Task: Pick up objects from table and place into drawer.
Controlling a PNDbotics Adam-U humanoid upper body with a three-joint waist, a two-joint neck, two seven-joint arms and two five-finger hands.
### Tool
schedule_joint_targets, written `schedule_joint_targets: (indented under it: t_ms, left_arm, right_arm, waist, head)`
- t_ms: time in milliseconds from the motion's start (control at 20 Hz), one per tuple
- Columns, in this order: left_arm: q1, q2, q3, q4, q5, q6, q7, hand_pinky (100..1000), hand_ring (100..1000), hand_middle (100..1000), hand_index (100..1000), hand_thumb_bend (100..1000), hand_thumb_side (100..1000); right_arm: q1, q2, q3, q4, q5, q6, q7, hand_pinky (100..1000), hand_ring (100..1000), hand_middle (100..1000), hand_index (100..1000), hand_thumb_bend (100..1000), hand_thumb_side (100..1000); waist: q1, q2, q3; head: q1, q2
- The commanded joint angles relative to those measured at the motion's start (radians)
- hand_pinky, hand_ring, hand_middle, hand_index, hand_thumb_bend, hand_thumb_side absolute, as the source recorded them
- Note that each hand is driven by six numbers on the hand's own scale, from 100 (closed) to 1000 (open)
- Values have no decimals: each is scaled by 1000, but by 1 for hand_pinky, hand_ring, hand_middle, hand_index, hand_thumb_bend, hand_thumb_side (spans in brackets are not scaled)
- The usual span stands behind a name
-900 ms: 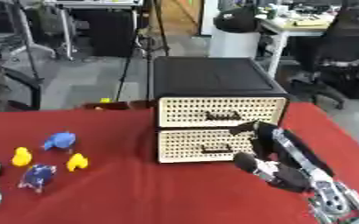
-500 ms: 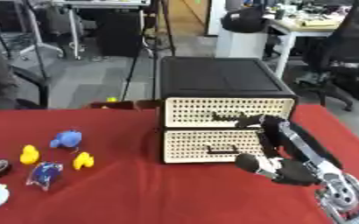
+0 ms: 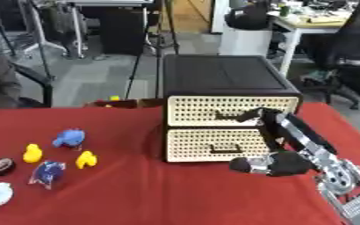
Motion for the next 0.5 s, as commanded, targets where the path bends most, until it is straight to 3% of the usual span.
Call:
schedule_joint_targets:
  t_ms: [50,500]
  left_arm:
    - [-9,12,1,-18,5,-3,-7,690,659,630,783,257,926]
    - [-12,3,-6,-16,5,-6,-18,691,660,631,784,248,939]
  right_arm:
    - [-37,-44,-4,50,14,4,13,100,100,148,746,1000,534]
    - [-123,-49,-1,204,54,-10,25,100,100,147,748,1000,497]
  waist:
    - [4,-8,6]
    - [11,0,32]
  head:
    - [-12,23]
    - [-33,49]
